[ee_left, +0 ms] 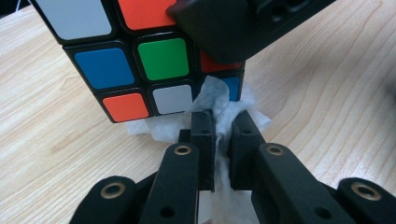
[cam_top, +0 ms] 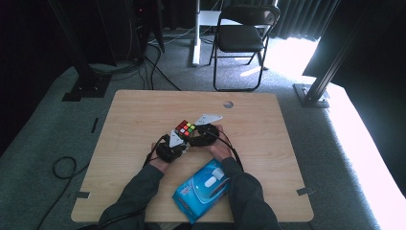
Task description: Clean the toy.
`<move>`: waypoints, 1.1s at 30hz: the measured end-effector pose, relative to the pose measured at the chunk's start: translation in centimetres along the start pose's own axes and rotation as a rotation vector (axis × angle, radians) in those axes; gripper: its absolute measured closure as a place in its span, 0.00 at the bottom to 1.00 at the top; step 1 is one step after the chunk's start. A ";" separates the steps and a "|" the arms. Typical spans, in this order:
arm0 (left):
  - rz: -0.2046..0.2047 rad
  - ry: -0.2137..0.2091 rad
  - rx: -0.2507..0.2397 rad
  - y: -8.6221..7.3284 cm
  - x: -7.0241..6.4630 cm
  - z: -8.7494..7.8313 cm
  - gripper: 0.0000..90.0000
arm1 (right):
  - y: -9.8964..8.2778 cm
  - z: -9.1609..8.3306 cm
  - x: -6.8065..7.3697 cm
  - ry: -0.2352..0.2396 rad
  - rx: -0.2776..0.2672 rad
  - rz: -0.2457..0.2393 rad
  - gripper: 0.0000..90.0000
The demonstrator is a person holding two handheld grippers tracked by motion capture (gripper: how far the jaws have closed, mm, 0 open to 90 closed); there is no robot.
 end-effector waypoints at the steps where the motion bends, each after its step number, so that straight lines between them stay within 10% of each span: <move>1: -0.001 0.001 -0.001 0.0 0.0 0.0 0.93 | 0.0 0.0 0.0 0.001 0.000 0.001 0.38; 33: -0.123 0.111 -0.001 -0.8 4.3 -0.5 0.92 | -0.1 0.0 0.1 0.017 -0.001 0.000 0.38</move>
Point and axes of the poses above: each handheld gripper's, and its own axes: z roughly forward along the jaws, y roughly out of its top, x roughly to its left, the point moved 7 cm from there along z, roughly forward along the jaws, and after that the axes turned 8 degrees about y, right-handed, at the moved point
